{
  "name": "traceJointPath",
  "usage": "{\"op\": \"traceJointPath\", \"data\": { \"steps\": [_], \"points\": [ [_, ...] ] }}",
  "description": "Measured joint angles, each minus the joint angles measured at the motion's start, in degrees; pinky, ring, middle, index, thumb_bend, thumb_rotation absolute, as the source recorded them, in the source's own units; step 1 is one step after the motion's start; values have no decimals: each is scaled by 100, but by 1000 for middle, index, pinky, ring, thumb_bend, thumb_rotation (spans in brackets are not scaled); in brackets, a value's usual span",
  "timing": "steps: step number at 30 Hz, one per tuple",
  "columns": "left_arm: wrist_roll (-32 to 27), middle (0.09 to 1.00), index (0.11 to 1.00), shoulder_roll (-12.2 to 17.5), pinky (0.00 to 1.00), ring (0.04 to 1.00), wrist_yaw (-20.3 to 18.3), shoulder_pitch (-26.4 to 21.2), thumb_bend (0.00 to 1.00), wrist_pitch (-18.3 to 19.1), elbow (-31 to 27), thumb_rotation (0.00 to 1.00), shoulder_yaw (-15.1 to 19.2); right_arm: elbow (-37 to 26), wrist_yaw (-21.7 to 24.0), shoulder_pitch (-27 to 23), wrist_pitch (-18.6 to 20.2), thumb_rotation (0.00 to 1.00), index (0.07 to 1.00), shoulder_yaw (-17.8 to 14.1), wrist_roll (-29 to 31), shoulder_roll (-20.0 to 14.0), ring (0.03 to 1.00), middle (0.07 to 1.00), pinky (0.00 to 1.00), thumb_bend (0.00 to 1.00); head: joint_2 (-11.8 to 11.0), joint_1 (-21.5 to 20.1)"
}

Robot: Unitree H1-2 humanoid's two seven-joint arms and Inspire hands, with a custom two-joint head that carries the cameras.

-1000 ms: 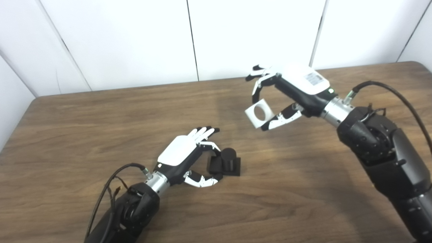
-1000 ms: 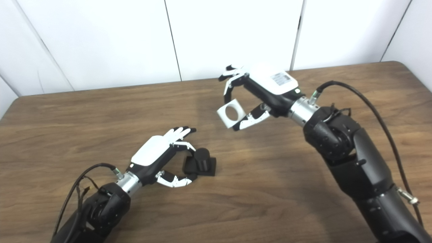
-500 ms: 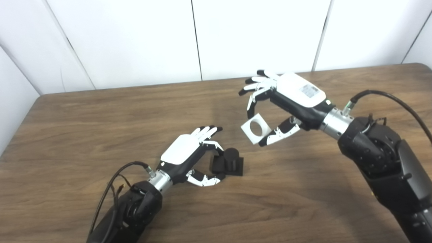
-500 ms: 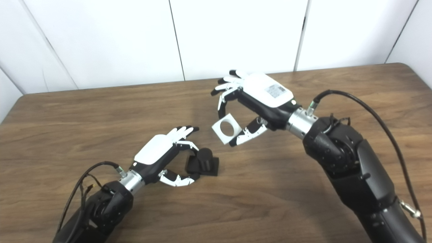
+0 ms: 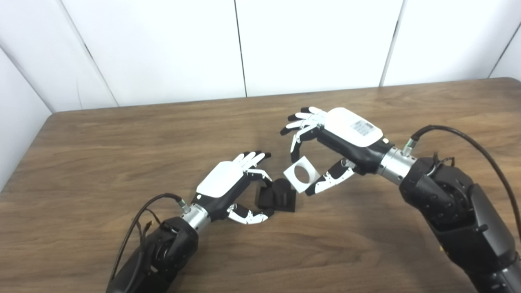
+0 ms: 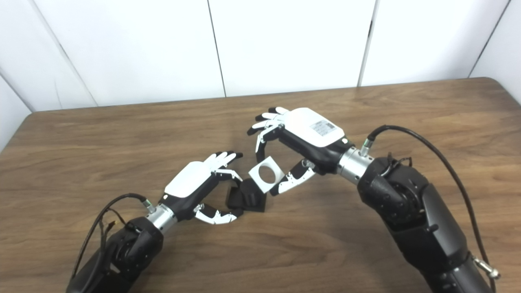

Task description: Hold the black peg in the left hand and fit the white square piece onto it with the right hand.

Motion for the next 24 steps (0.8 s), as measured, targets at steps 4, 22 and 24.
{"op": "traceJointPath", "data": {
  "steps": [4, 22, 24],
  "points": [
    [50, 997, 583, -29, 1000, 1000, -6, 0, 925, 29, -12, 244, -1, 11, 11, 3, 4, 145, 482, 77, 0, 34, 919, 829, 948, 517, 18, 18],
    [128, 989, 574, -72, 1000, 1000, -44, 17, 925, 99, -61, 243, 3, 444, 65, -162, 109, 145, 482, 256, -223, 260, 925, 823, 945, 517, 9, 53],
    [129, 988, 575, -73, 1000, 1000, -44, 19, 925, 100, -68, 249, 5, 455, 65, -165, 109, 145, 482, 260, -228, 272, 925, 823, 946, 517, 0, 53]
  ]
}}
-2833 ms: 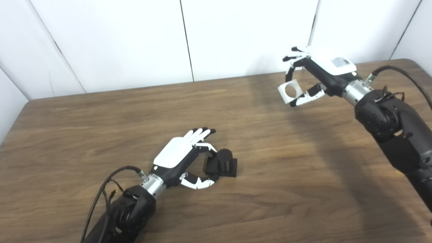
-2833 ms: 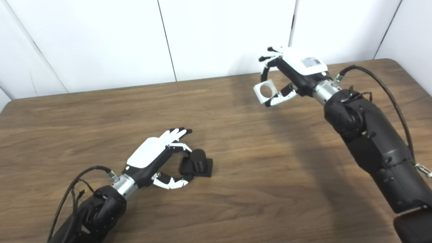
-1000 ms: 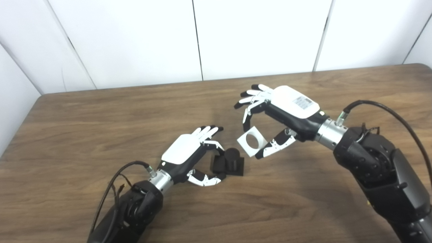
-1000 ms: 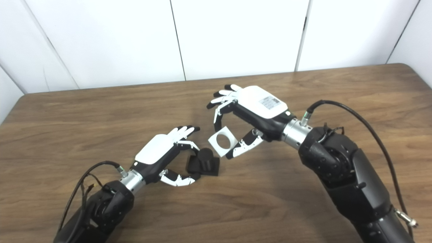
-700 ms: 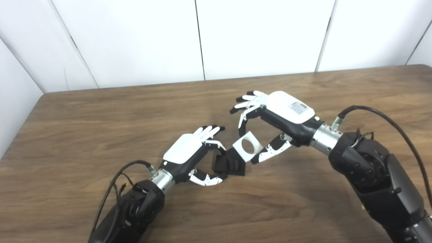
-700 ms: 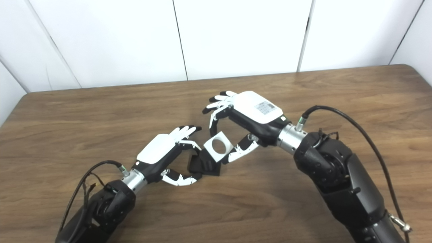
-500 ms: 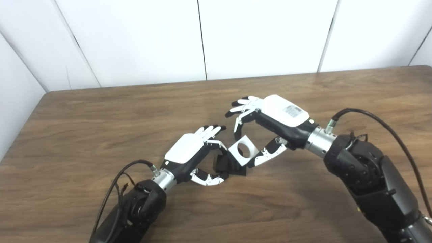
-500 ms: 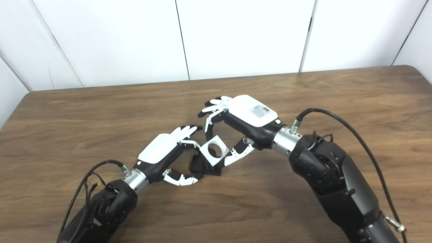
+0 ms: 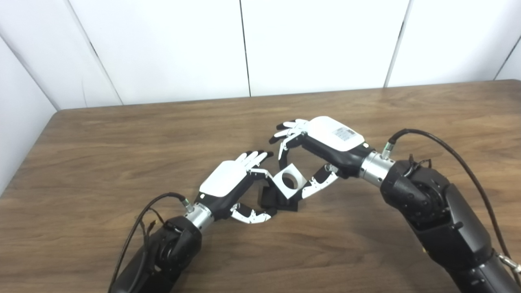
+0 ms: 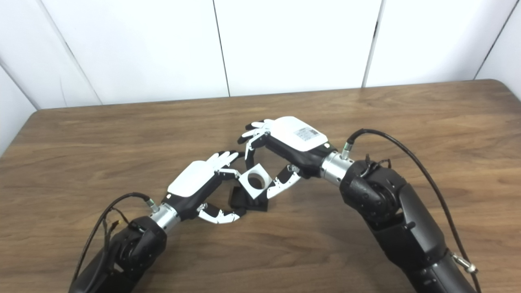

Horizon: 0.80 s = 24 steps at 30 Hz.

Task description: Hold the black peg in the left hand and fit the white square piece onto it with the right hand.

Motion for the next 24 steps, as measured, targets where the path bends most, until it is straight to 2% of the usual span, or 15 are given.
{"op": "traceJointPath", "data": {
  "steps": [16, 24],
  "points": [
    [59, 986, 576, -7, 1000, 1000, -21, 42, 923, 124, -124, 247, -9, 111, 0, -62, -8, 144, 482, 4, -10, 5, 920, 822, 959, 518, 44, 26],
    [58, 987, 574, -7, 1000, 1000, -35, 43, 929, 133, -141, 252, 0, 213, 1, -66, -18, 144, 481, 105, -11, 11, 919, 823, 968, 519, 79, 44]
  ]
}}
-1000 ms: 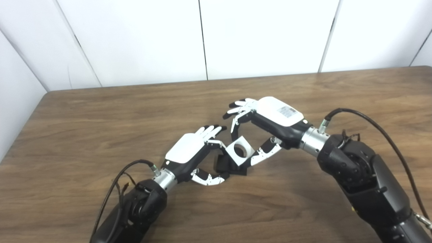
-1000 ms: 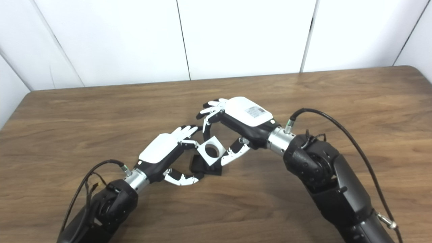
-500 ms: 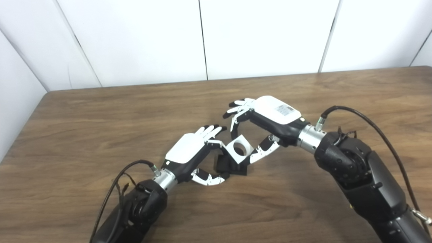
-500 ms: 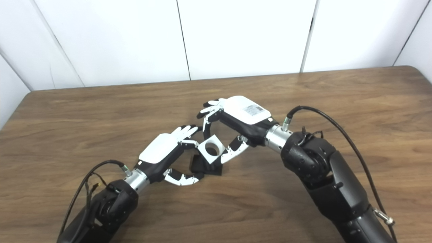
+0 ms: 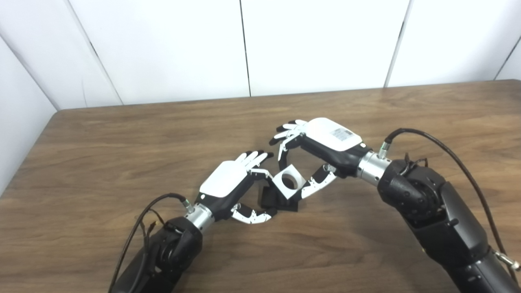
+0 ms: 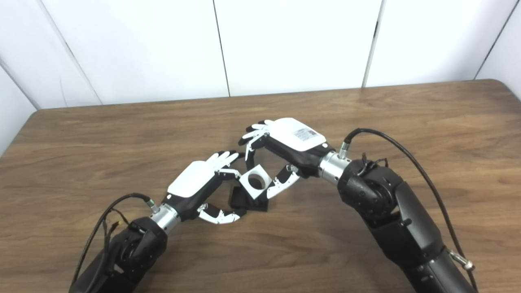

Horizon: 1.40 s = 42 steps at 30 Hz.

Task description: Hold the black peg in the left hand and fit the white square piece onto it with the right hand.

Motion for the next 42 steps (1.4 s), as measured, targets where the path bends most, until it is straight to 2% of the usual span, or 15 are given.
{"op": "traceJointPath", "data": {
  "steps": [24, 34, 35, 37, 39, 42],
  "points": [
    [-1, 976, 576, -37, 1000, 1000, -36, 1, 930, 52, -30, 247, 0, 247, 67, -27, 5, 144, 482, 348, -268, 65, 913, 811, 978, 519, 62, 105],
    [1, 982, 576, -50, 1000, 1000, -143, 7, 930, 219, -131, 247, -20, 559, 297, -244, 21, 150, 494, 436, -399, 43, 919, 830, 963, 518, 79, 114],
    [1, 981, 575, -52, 1000, 1000, -143, 8, 930, 218, -132, 250, -20, 557, 356, -265, 56, 223, 611, 451, -413, 32, 928, 846, 967, 667, 79, 114],
    [1, 981, 576, -53, 1000, 1000, -142, 8, 927, 214, -131, 264, -20, 535, 612, -333, 208, 354, 807, 497, -434, -11, 949, 891, 969, 888, 79, 114],
    [2, 982, 576, -51, 1000, 1000, -142, 9, 925, 214, -130, 271, -20, 517, 838, -388, 306, 408, 889, 532, -438, -76, 958, 917, 962, 967, 97, 105],
    [2, 986, 576, -43, 1000, 1000, -142, 12, 922, 213, -128, 279, -17, 511, 1095, -406, 416, 474, 986, 561, -494, -231, 977, 960, 960, 1000, 105, 114]
  ]
}}
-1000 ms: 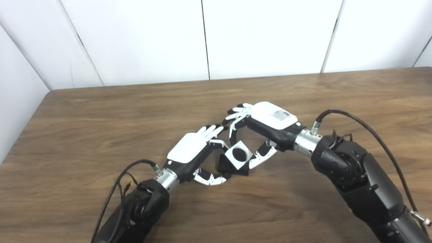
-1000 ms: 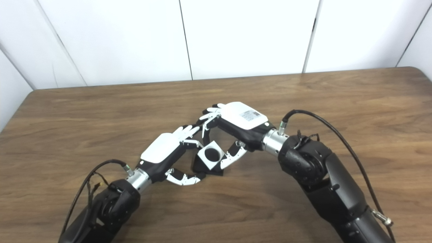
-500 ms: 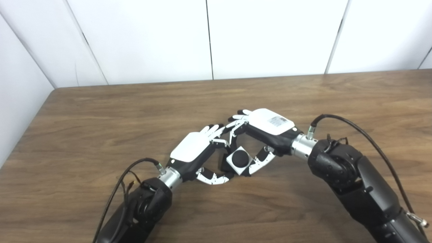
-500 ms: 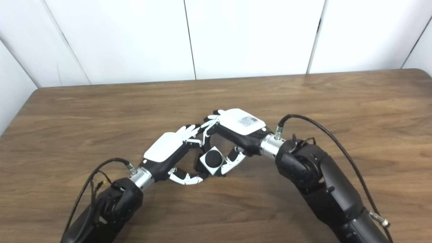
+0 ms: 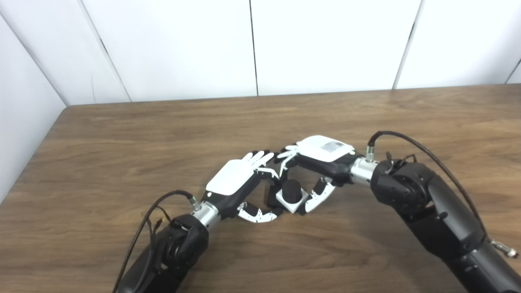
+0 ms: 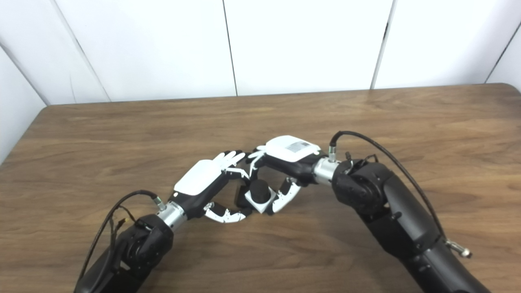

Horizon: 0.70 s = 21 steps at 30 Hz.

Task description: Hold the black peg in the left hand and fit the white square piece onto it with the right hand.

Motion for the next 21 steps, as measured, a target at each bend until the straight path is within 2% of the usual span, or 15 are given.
{"op": "traceJointPath", "data": {
  "steps": [7, 12, 21],
  "points": [
    [-1, 987, 574, 13, 1000, 1000, 1, 0, 925, -12, 10, 271, 15, -4, 156, 46, 150, 508, 1000, -12, -99, -121, 976, 977, 956, 1000, 9, -9],
    [-1, 988, 572, 14, 1000, 1000, 0, 0, 924, -10, 10, 270, 23, -9, 155, 155, 177, 483, 1000, -89, -155, -213, 977, 976, 936, 1000, 18, -17],
    [-4, 991, 570, 23, 1000, 1000, -3, -2, 926, -23, 10, 256, 50, 27, -68, 468, 178, 427, 1000, -485, -80, -457, 979, 977, 943, 1000, 9, -26]
  ]
}}
